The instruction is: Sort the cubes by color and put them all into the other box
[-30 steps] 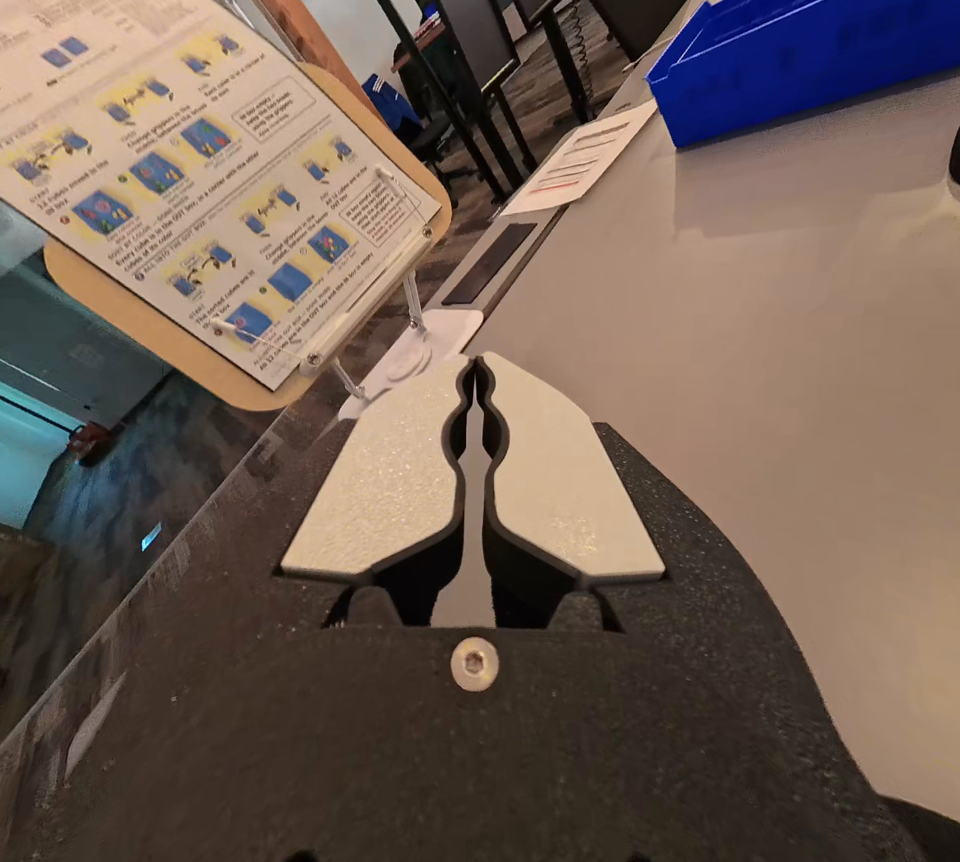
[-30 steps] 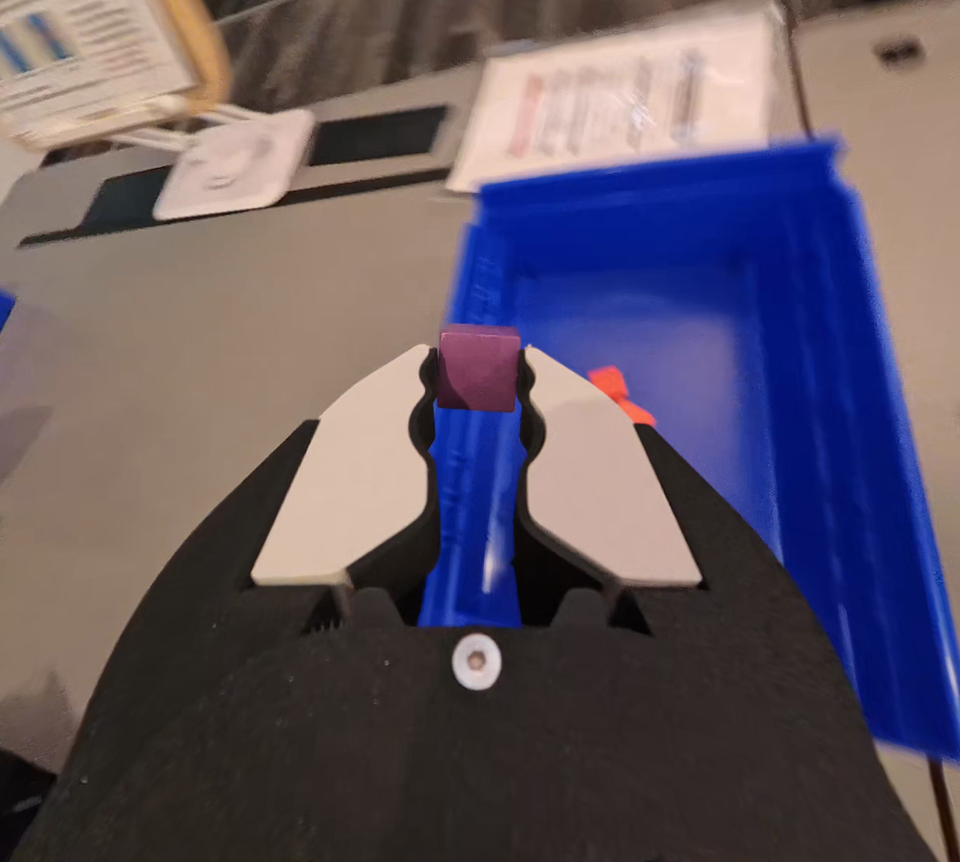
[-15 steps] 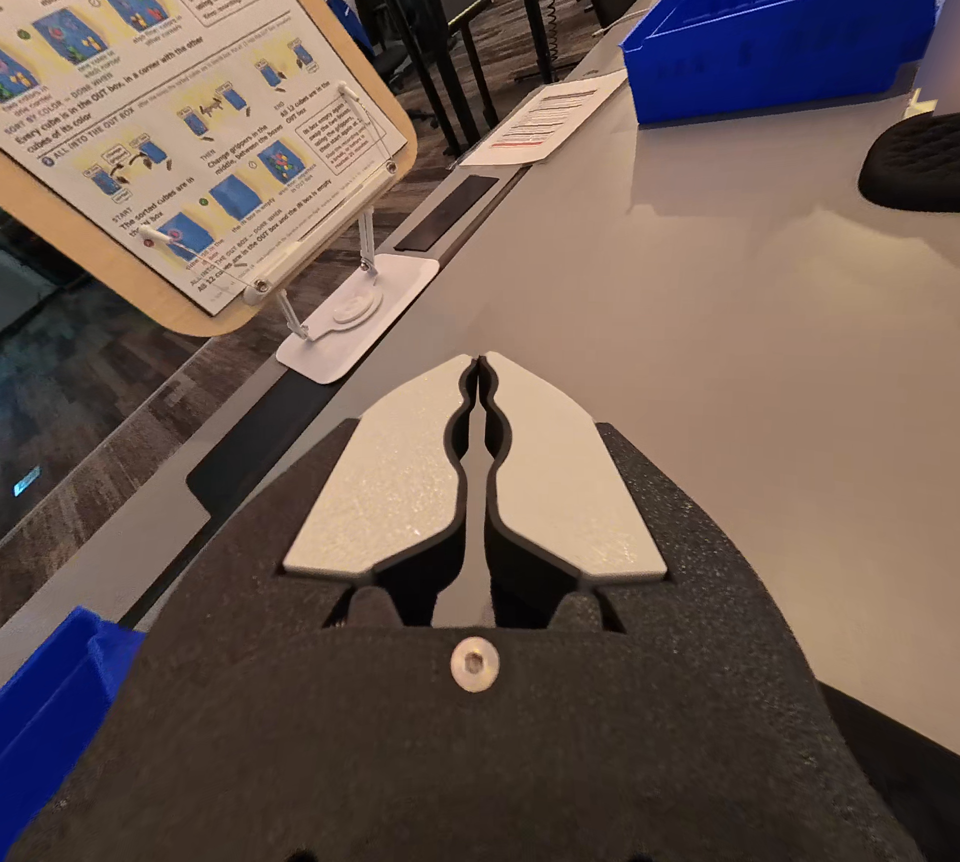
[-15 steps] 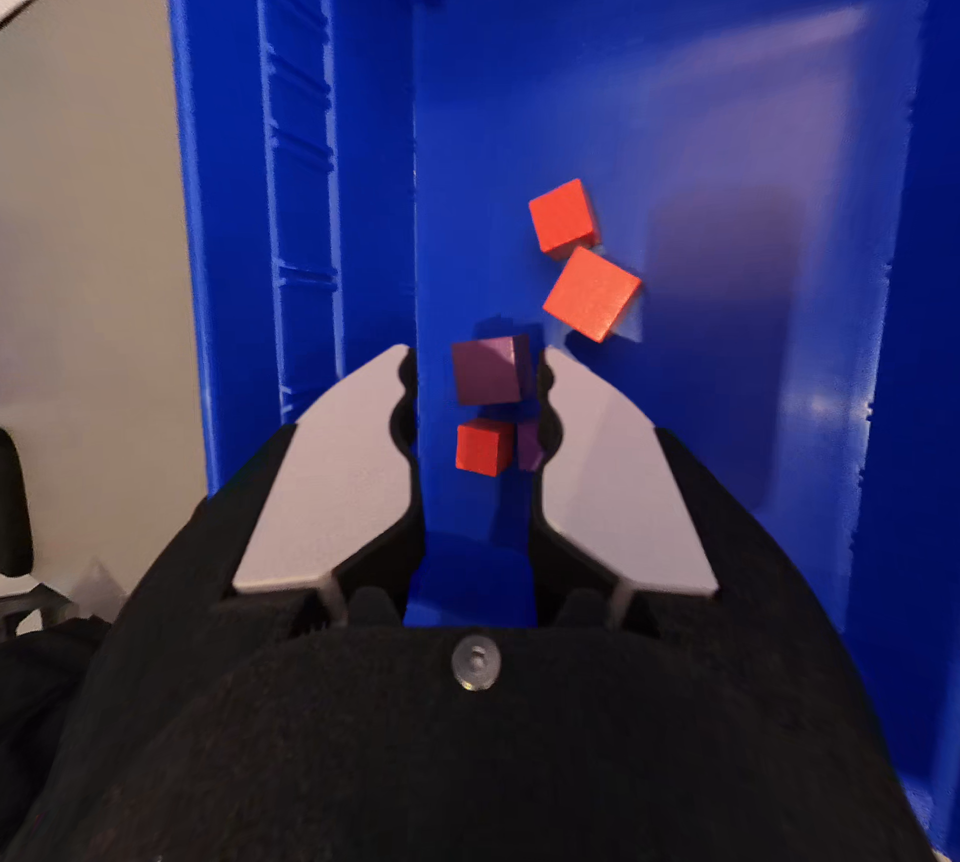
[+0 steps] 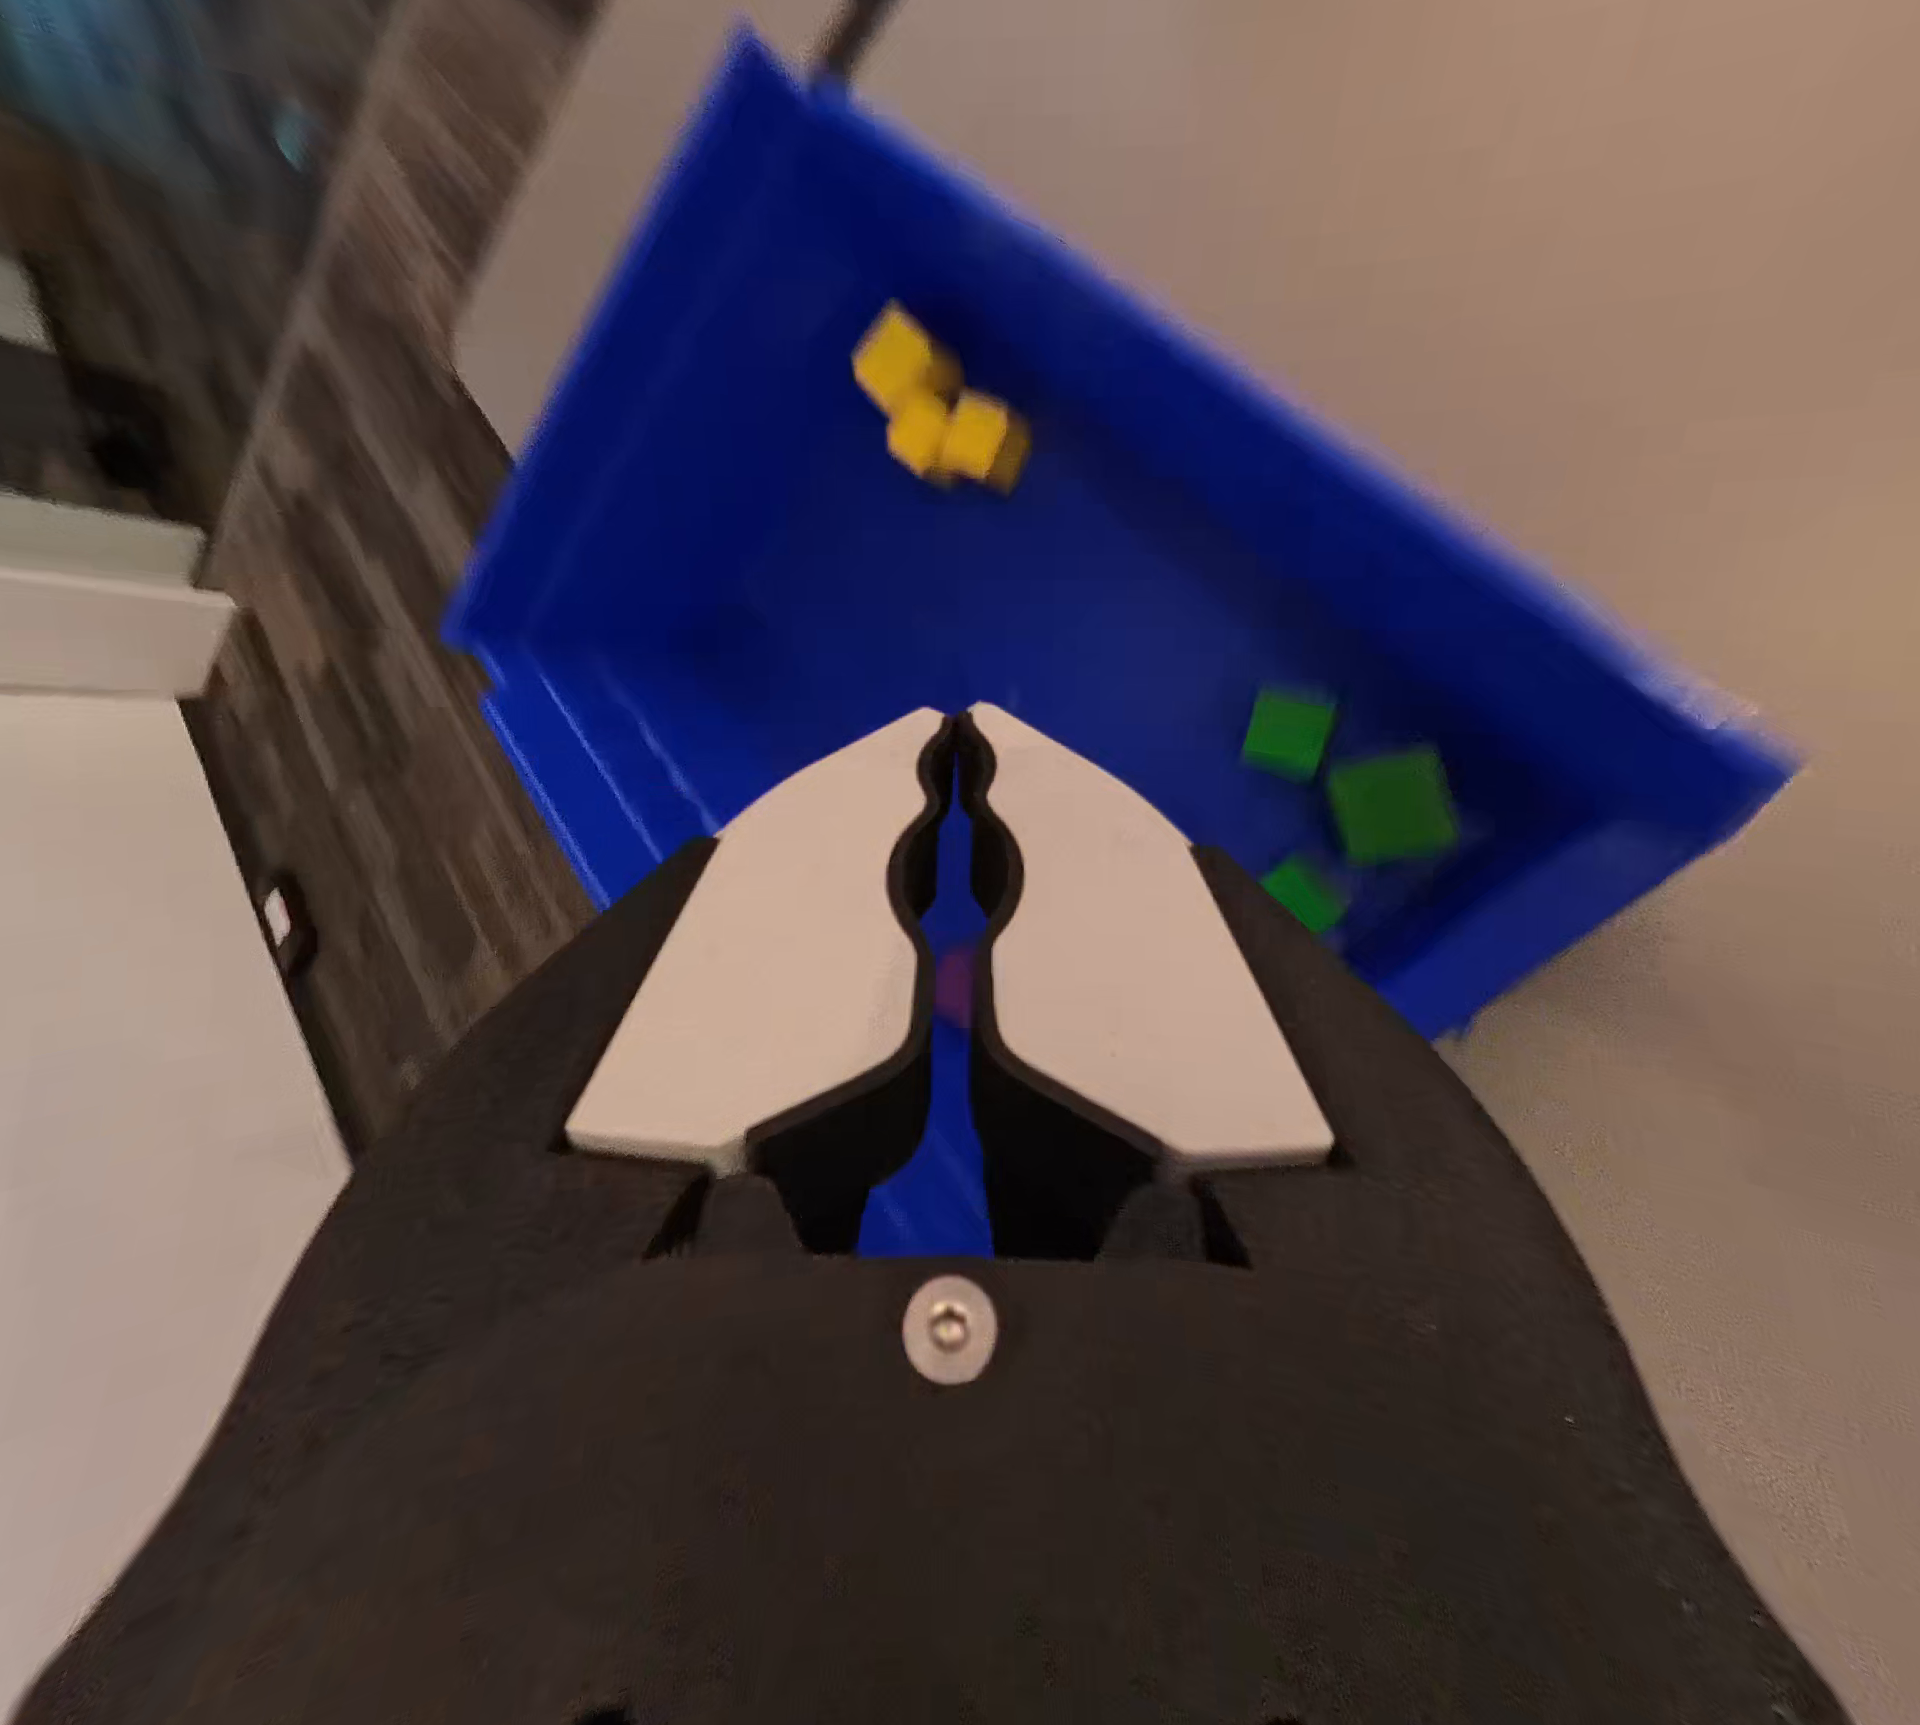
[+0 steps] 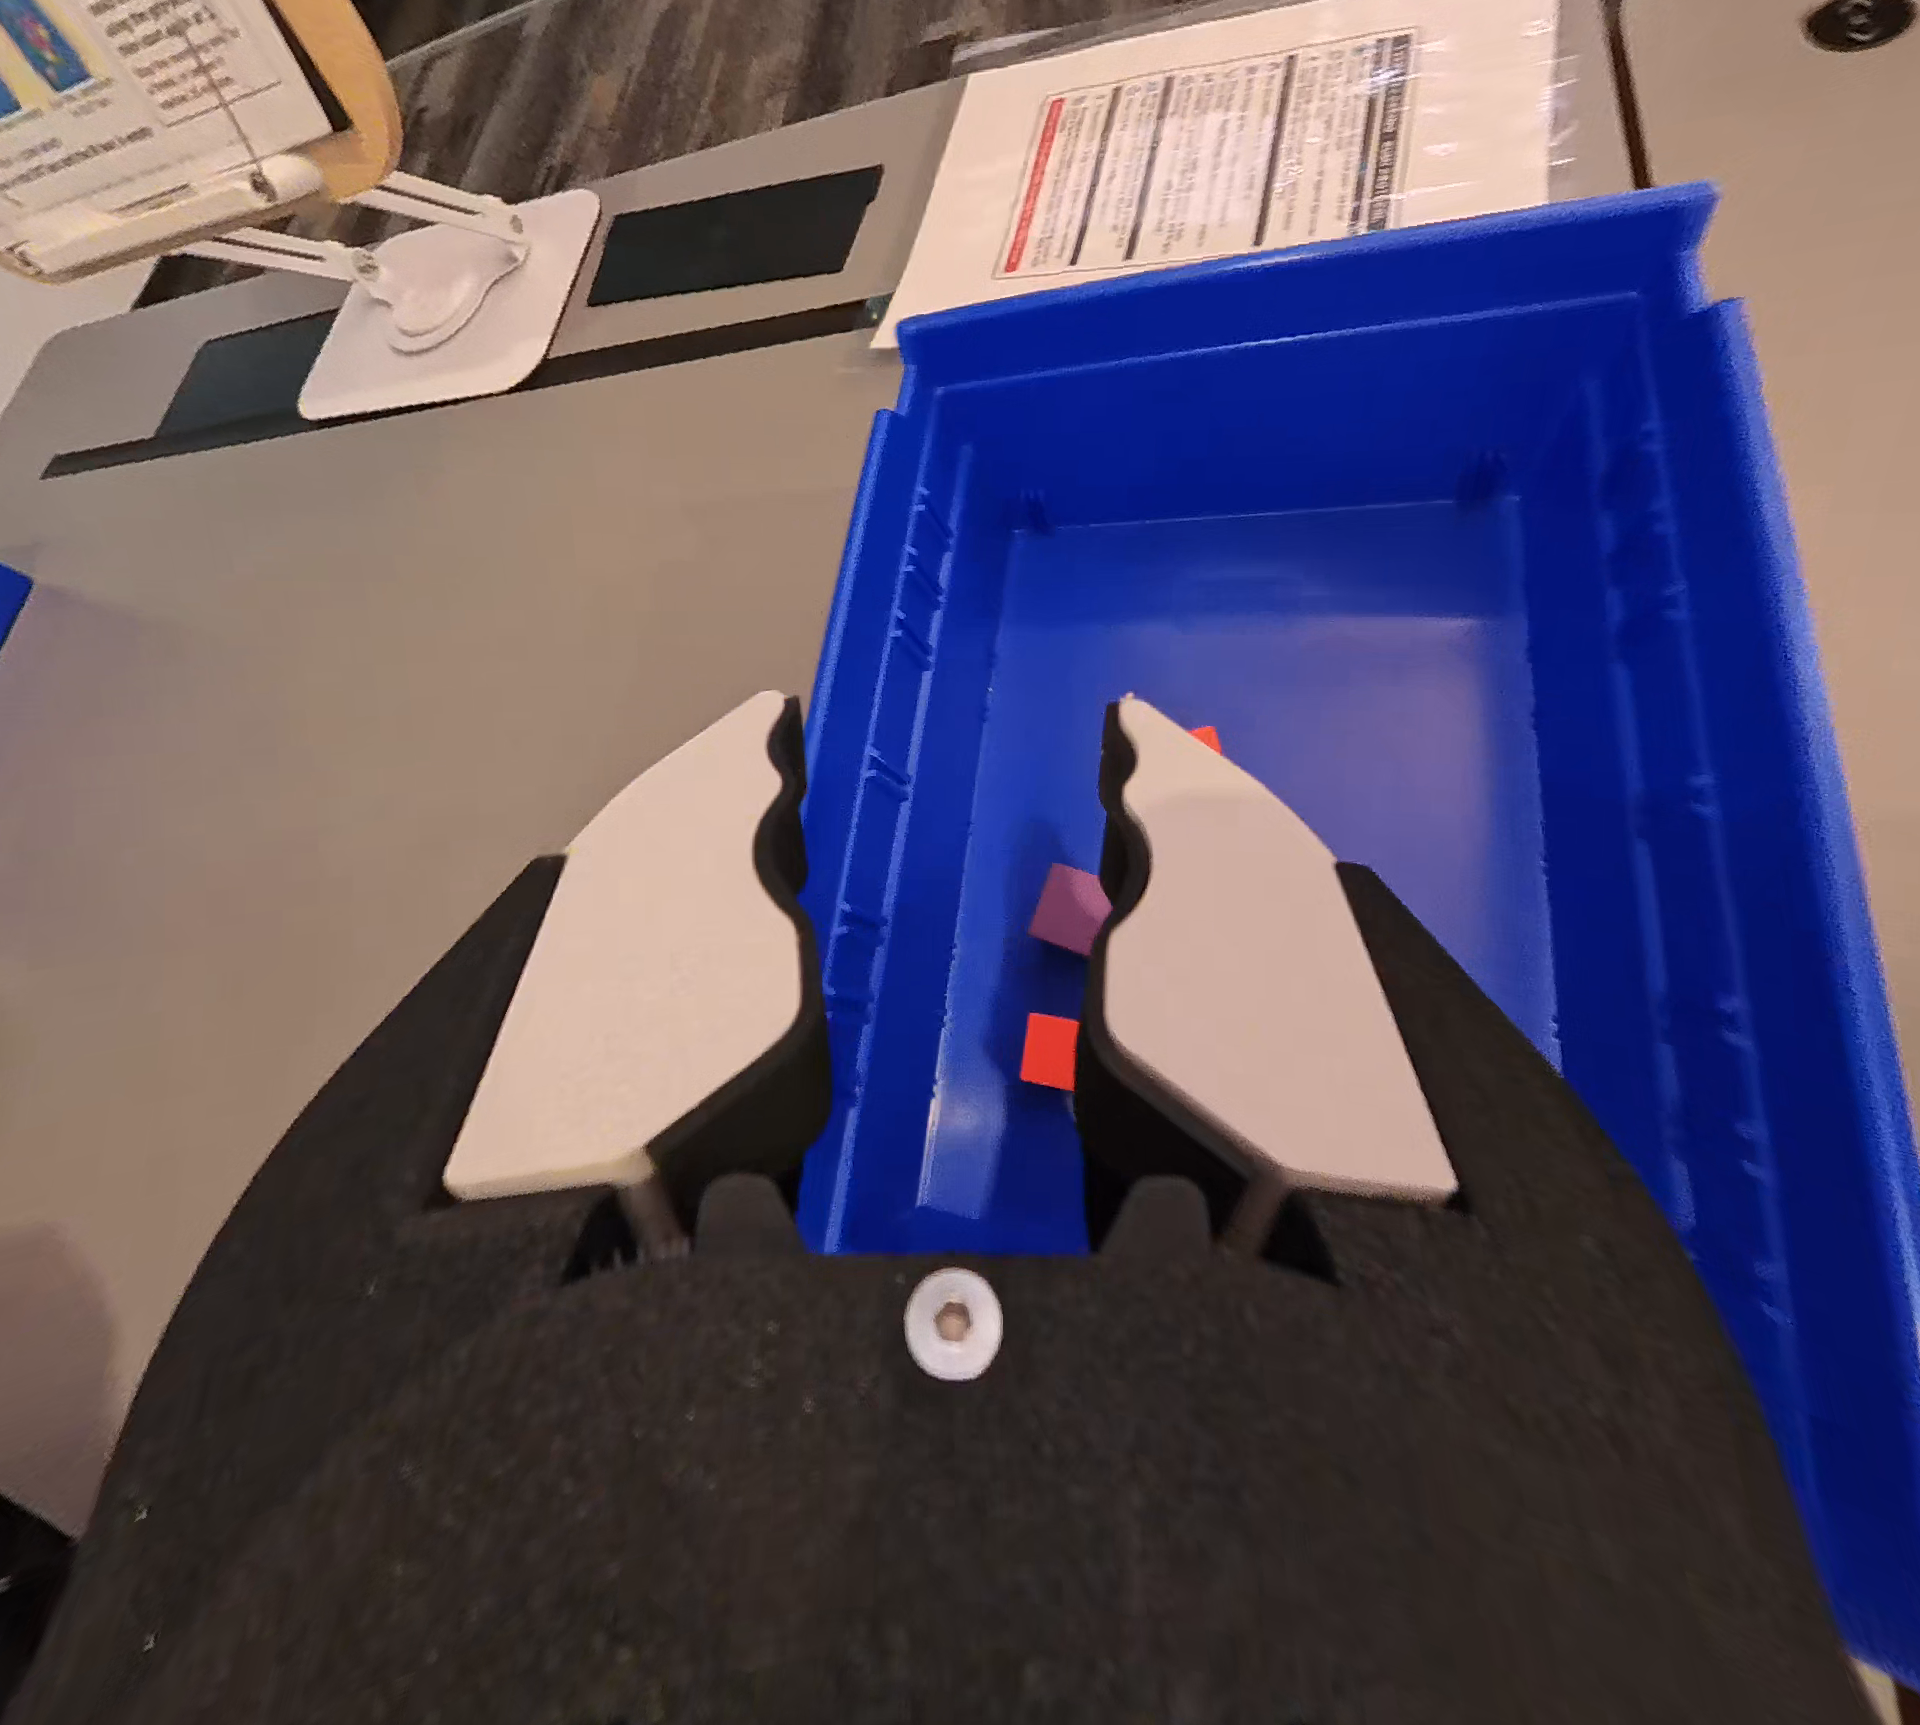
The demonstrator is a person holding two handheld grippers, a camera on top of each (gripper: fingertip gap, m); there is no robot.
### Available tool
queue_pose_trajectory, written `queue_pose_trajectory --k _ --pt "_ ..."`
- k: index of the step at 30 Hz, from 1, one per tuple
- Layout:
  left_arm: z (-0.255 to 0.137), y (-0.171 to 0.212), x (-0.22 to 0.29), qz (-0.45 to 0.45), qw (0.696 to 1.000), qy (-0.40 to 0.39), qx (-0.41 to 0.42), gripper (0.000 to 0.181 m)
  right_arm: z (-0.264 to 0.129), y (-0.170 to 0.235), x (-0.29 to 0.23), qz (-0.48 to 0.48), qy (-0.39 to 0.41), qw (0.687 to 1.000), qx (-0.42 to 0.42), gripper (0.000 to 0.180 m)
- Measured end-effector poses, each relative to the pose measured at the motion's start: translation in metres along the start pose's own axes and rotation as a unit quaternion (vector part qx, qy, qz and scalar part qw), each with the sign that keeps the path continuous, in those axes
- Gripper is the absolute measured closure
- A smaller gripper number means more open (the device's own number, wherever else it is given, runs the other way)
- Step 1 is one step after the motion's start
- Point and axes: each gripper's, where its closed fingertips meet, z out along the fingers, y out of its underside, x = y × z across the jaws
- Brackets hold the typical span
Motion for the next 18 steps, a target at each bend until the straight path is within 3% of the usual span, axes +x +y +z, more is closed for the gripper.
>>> queue_pose_trajectory --k 6,18 --pt "0.030 0.098 0.011 0.117 0.962 0.057 -0.241 0.175 0.015 0.008 -0.018 -0.032 -0.009 0.998 -0.050 0.125" --pt "0.054 0.124 0.010 0.158 0.934 0.101 -0.305 0.149 0.023 0.001 -0.043 -0.077 -0.014 0.995 -0.068 0.125"
